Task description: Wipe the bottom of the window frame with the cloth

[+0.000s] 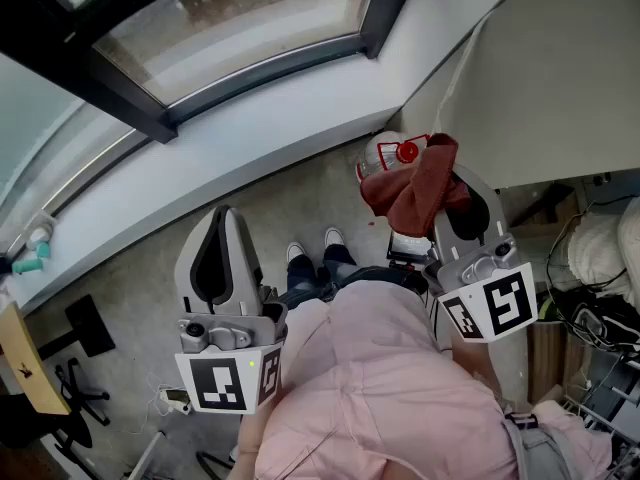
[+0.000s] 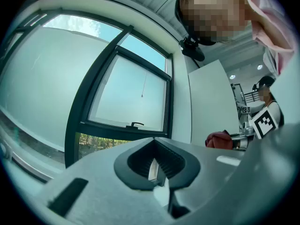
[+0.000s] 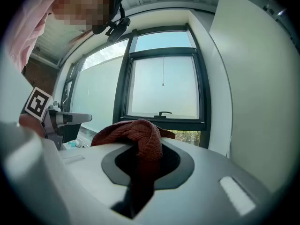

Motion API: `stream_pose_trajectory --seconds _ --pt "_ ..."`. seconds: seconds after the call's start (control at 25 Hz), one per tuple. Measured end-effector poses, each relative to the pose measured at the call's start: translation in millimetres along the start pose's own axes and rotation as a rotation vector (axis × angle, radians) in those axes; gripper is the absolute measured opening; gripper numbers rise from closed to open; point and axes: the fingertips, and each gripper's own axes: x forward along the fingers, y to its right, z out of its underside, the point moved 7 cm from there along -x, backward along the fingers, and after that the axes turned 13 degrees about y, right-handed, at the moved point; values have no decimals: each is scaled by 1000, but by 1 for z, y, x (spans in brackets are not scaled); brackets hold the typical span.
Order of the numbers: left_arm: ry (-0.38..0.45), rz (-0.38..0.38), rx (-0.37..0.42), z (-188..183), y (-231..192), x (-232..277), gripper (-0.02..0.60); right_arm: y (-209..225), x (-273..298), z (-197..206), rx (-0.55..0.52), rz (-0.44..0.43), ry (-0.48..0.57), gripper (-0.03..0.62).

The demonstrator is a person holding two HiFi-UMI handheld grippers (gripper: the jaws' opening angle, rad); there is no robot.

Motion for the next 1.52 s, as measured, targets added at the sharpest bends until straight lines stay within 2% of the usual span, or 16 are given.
stream_pose_trajectory --seconds 0.32,0.52,0.64,0.76,0.96,1.16,1.36,1.52 --pt "2 17 1 6 19 16 0 22 -10 0 3 19 5 54" --pt "15 9 32 12 34 32 0 46 -23 2 50 12 63 55" --pt "6 -26 58 20 39 34 0 59 -22 17 71 -27 53 55" --pt "-34 -93 54 29 35 25 0 65 -11 33 132 -60 16 55" --pt "-105 -162 94 33 1 45 0 62 46 44 161 -114 -3 55" --pt "-105 -113 28 44 -44 110 0 67 125 49 161 -110 -46 55" --pt "-38 -83 21 36 -97 164 0 61 192 29 107 -90 15 55" --pt "-32 -41 -16 42 -119 195 0 52 221 32 103 -75 12 55"
